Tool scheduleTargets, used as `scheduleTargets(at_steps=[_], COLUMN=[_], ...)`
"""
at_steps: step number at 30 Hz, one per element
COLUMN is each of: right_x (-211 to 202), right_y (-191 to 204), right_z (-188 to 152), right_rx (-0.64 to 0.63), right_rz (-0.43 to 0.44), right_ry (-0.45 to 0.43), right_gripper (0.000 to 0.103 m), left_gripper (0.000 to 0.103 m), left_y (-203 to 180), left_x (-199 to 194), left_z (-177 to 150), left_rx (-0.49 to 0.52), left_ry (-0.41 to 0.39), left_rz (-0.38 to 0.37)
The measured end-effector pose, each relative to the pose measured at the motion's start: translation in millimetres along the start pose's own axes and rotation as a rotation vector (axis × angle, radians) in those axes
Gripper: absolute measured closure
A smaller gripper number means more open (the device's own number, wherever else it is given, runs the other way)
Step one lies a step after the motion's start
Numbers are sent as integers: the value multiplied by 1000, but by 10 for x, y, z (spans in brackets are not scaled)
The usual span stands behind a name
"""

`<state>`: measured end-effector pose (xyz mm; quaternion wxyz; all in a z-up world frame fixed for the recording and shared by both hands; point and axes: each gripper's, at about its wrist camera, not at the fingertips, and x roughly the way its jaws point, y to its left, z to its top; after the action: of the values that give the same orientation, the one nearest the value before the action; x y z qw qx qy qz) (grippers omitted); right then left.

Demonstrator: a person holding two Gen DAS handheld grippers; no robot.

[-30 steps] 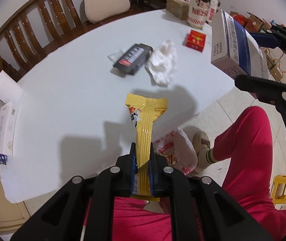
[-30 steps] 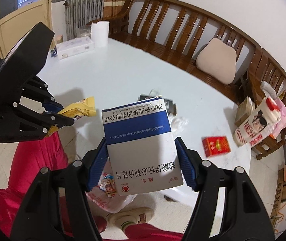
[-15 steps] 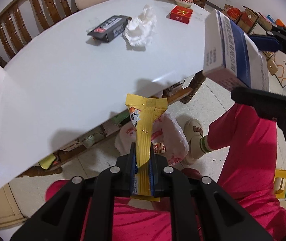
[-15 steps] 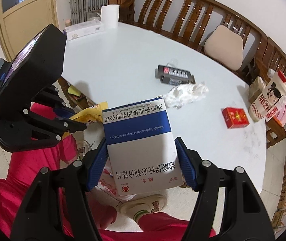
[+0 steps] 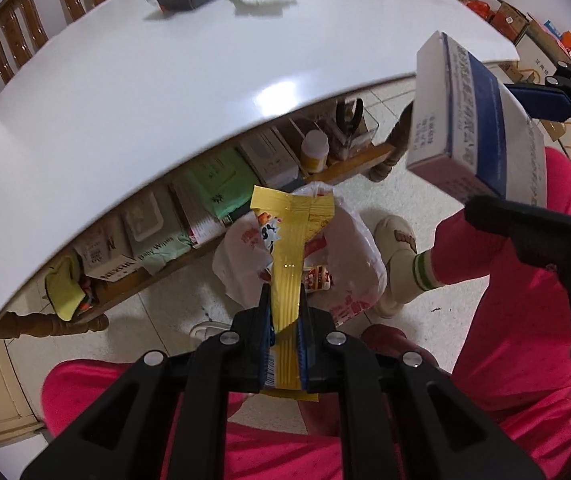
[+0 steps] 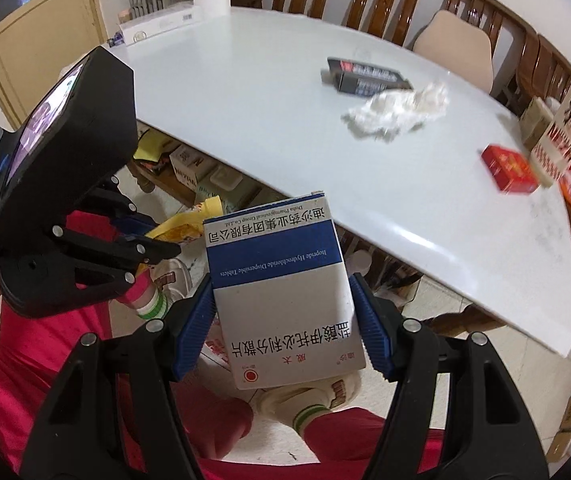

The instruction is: Collect trash

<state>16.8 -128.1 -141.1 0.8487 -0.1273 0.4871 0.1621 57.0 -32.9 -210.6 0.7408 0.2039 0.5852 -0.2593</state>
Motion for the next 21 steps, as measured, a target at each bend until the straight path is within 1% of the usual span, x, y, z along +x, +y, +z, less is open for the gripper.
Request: scheduleTargets(at_steps=[8,16,21], right_x=[412,880,1202], right_y=[5,-38,-91], right_z=[-188,-317,-379], right_rx=[36,77,125], right_rz=[13,17,21], right_ry=[54,126,165], right_gripper=[38,38,38], left_gripper=[92,92,92], left_y=[-42,28,38], left_x=[403,905,1248], left_z=[21,6,20], left_rx=[-5,-25,-46], left_ry=[53,142,200], left_rz=[-31,-67,-88])
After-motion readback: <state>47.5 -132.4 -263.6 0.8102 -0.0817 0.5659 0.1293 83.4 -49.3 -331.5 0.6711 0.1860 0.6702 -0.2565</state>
